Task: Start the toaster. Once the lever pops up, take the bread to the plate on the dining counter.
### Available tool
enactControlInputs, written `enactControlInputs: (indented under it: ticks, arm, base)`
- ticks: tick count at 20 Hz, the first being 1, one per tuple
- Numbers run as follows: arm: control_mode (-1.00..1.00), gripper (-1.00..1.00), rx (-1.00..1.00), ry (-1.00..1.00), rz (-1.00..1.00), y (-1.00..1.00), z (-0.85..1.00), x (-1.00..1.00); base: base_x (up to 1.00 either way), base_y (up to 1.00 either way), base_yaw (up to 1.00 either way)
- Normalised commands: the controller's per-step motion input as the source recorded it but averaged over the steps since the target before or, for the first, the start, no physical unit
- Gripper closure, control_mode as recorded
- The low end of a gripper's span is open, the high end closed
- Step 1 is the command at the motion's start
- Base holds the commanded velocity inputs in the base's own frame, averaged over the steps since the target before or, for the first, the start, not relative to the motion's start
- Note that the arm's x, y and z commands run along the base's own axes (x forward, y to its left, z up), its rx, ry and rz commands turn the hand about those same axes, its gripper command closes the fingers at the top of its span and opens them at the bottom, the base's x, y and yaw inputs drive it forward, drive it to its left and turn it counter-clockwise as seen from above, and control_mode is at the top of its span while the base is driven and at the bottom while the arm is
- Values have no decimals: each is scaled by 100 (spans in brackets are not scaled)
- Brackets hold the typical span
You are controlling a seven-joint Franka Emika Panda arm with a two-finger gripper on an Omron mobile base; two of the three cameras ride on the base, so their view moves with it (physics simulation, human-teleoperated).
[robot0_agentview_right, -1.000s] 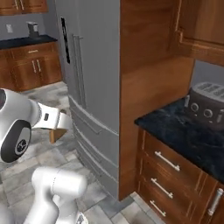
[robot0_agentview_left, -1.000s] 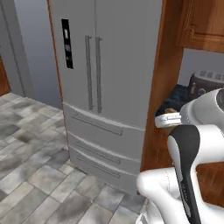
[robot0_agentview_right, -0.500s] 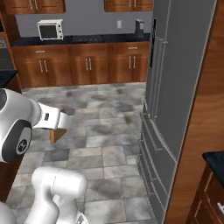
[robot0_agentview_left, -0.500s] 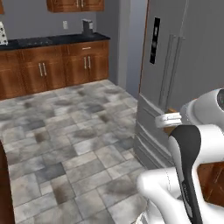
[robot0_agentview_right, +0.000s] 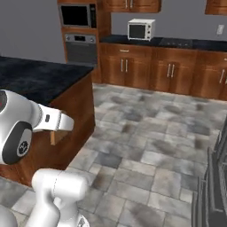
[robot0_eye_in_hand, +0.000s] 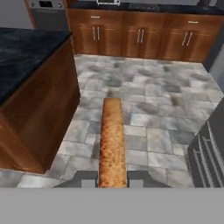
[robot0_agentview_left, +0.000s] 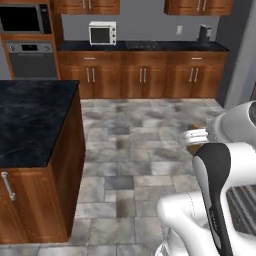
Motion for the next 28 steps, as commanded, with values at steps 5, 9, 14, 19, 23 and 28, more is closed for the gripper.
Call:
enactControlInputs:
  ticks: [5, 9, 14, 19, 23, 28]
  arm:
    - [100, 100, 0, 0, 0, 0, 0, 0]
    - [100, 100, 0, 0, 0, 0, 0, 0]
    - [100, 100, 0, 0, 0, 0, 0, 0]
    - [100, 100, 0, 0, 0, 0, 0, 0]
    - [100, 100, 0, 0, 0, 0, 0, 0]
    - [100, 100, 0, 0, 0, 0, 0, 0]
  base:
    - [63, 7, 65]
    - [62, 3, 58]
    - [55, 14, 51]
    - [44, 28, 43]
    - [33, 27, 48]
    - [3, 38, 61]
